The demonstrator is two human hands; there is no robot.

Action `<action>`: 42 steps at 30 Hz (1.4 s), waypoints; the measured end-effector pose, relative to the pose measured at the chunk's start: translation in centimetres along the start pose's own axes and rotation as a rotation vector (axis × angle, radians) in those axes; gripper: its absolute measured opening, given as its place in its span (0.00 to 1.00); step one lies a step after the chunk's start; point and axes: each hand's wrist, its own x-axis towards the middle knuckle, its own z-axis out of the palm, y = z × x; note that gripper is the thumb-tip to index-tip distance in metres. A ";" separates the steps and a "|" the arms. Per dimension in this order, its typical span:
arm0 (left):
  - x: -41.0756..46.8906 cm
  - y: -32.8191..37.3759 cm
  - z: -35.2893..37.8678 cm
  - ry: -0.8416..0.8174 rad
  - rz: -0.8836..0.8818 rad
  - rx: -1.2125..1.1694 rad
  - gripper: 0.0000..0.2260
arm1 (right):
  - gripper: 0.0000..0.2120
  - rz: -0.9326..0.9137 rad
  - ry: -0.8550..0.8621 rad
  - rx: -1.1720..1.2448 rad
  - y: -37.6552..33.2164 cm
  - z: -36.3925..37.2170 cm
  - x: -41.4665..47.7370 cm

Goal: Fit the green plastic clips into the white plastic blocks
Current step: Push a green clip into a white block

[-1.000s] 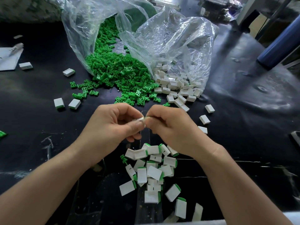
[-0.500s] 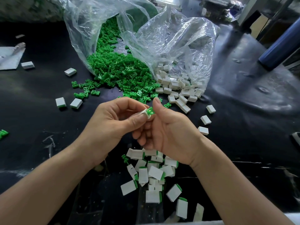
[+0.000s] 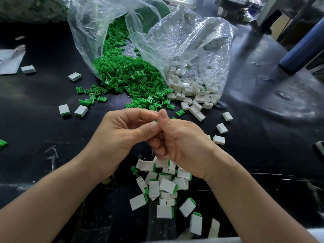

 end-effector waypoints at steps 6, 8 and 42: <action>-0.1 0.4 -0.2 -0.017 -0.018 -0.047 0.08 | 0.24 0.005 -0.015 -0.150 -0.2 -0.4 0.0; -0.1 0.3 -0.2 0.005 -0.025 -0.049 0.08 | 0.23 -0.016 -0.002 -0.224 -0.1 -0.5 0.0; -0.2 0.2 0.0 0.096 -0.111 -0.090 0.10 | 0.16 -0.143 0.229 -0.592 0.9 0.0 0.3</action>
